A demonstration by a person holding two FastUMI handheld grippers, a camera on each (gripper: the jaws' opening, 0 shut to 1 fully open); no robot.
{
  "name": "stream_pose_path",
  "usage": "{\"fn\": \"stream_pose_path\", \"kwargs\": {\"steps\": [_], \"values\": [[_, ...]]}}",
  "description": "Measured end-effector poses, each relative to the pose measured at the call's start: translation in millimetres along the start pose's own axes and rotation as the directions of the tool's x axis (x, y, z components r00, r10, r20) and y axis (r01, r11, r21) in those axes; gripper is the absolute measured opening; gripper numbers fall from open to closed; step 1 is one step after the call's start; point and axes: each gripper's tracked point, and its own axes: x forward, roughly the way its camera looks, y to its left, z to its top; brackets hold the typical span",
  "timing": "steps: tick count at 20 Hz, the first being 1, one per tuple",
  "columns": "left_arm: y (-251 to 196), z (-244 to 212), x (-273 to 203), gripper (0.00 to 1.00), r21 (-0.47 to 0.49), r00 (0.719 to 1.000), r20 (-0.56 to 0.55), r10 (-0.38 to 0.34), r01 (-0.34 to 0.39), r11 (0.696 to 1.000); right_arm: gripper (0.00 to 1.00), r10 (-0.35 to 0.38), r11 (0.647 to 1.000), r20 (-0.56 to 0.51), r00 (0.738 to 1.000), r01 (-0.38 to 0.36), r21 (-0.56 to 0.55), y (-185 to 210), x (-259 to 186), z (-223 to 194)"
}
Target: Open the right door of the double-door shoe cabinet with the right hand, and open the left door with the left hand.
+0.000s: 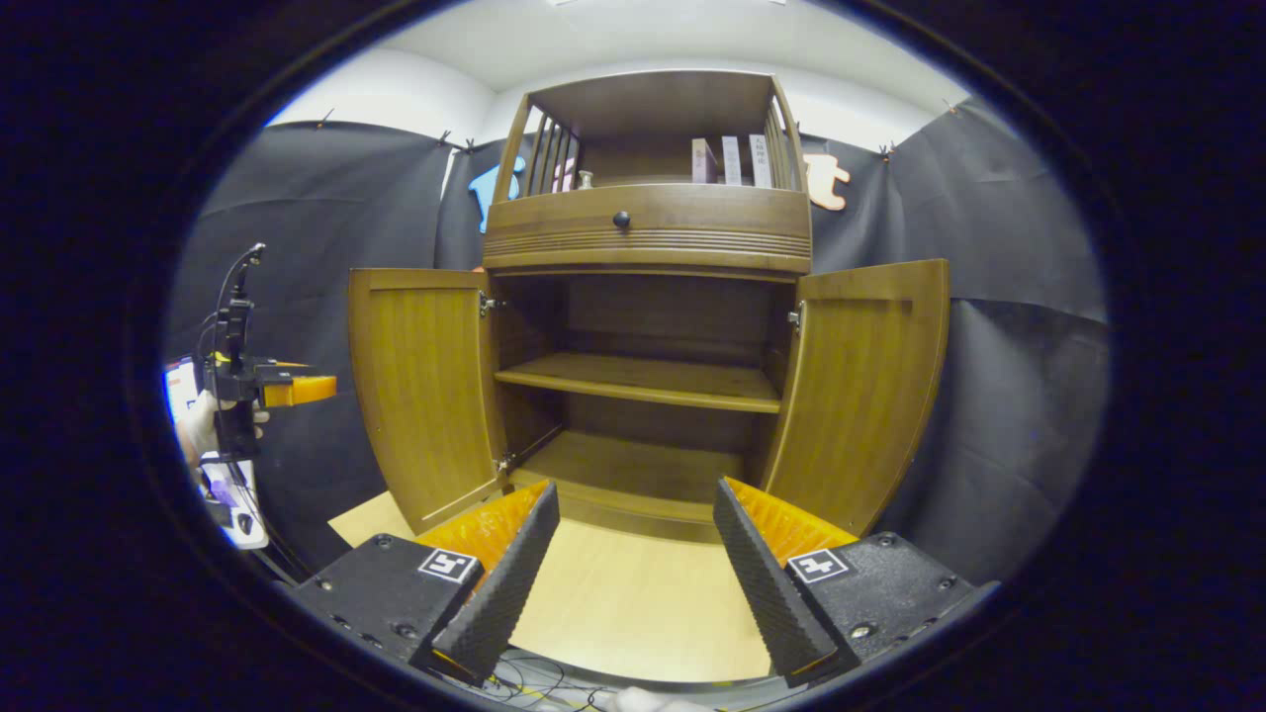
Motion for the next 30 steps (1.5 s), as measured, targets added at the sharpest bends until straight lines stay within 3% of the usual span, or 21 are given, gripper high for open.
{"fn": "stream_pose_path", "kwargs": {"steps": [4, 5, 9, 12, 18, 22, 23, 24, 30], "values": [[-52.7, 33.2, -30.7, 1.0, 0.03, 0.995, 0.006, 0.095, -0.095, 0.995, 1.0, 0.023, 0.999, 0.024, 0.999, -0.024, 0.037, -26.2, 1.2, 16.7], [-69.2, 44.1, -35.6, 0.96, 0.025, 0.995, 0.029, 0.094, -0.095, 0.995, 1.0, 0.028, 0.998, 0.034, 0.999, -0.03, 0.047, -33.0, 0.3, 22.5], [-129.2, 77.9, -50.2, 0.96, 0.021, 0.987, 0.091, 0.136, -0.138, 0.99, 0.99, 0.001, 0.997, 0.064, 0.998, -0.006, 0.083, -67.2, -3.4, 36.9], [-177.2, 94.7, -55.4, 0.96, 0.027, 0.981, 0.15, 0.125, -0.131, 0.991, 0.99, -0.022, 0.994, 0.066, 0.998, 0.015, 0.105, -85.8, -5.9, 34.8], [-241.5, 75.4, -67.3, 0.96, 0.067, 0.98, 0.176, 0.095, -0.108, 0.992, 0.99, -0.078, 0.991, 0.054, 0.996, 0.072, 0.111, -106.6, -13.4, 23.1], [-266.8, 65.7, -67.4, 0.96, 0.059, 0.986, 0.164, 0.038, -0.048, 0.997, 0.99, -0.117, 0.988, 0.065, 0.991, 0.11, 0.107, -106.5, -18.2, 24.6], [-269.8, 65.6, -67.6, 1.0, 0.057, 0.985, 0.168, 0.027, -0.037, 0.998, 0.99, -0.126, 0.988, 0.071, 0.99, 0.118, 0.104, -105.4, -19.8, 25.6], [-270.5, 66.9, -67.2, 0.96, 0.058, 0.985, 0.172, 0.018, -0.028, 0.998, 0.99, -0.131, 0.987, 0.079, 0.988, 0.123, 0.099, -103.7, -20.7, 27.8], [-262.0, 85.1, -62.5, 0.96, 0.028, 0.979, 0.203, 0.009, -0.015, 0.999, 0.99, -0.159, 0.984, 0.094, 0.983, 0.15, 0.092, -93.7, -22.3, 33.6]]}}
